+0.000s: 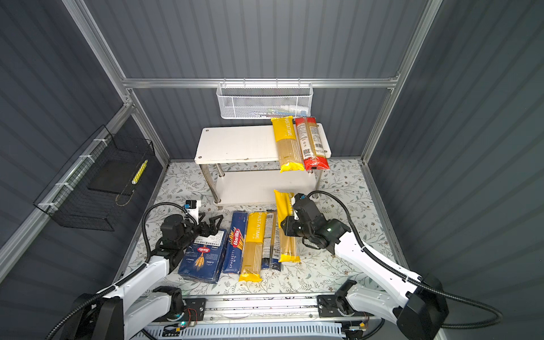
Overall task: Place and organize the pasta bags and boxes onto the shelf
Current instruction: 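Lift the yellow PASTATIME bag upright off the table with the right gripper, then carry the yellow bag up over the top shelf beside the other yellow bag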
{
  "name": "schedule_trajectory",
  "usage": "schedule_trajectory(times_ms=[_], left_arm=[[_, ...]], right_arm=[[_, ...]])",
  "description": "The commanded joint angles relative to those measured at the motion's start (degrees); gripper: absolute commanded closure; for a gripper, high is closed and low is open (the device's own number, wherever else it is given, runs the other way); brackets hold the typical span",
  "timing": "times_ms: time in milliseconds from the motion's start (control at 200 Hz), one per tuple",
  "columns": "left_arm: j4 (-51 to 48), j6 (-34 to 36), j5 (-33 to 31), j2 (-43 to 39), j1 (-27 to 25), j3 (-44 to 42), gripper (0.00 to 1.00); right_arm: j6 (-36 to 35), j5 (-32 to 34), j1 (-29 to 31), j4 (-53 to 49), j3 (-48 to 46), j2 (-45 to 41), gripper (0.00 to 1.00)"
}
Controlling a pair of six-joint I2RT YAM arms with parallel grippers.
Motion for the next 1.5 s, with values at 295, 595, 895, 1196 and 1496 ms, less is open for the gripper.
schedule_trajectory(times_ms=[295,595,895,1196,1496], left_arm=[[-0.05,0.19,-0.08,-0.38,-0.26,1.02,0.01],[0.07,0.01,0.3,0.34,-0.26,1.23,0.01],[0.14,0.11,0.23,-0.03,-0.26,1.05,0.0],[0.14,0.1,0.29,0.02,-0.26,1.05,0.0],[-0.12,0.11,0.14,0.02,-0.26,1.14,0.0]], right_arm=[[-3.56,1.23,6.36,3.32,10.51,3.51,0.75],[-6.82,3.8,9.27,-1.08,18.09,4.46,0.76],[-7.54,3.53,10.94,-2.39,23.52,5.42,0.76],[-9.37,6.51,11.49,-3.94,30.91,8.05,0.76],[-10.88,7.39,11.6,-6.0,35.98,10.91,0.77]])
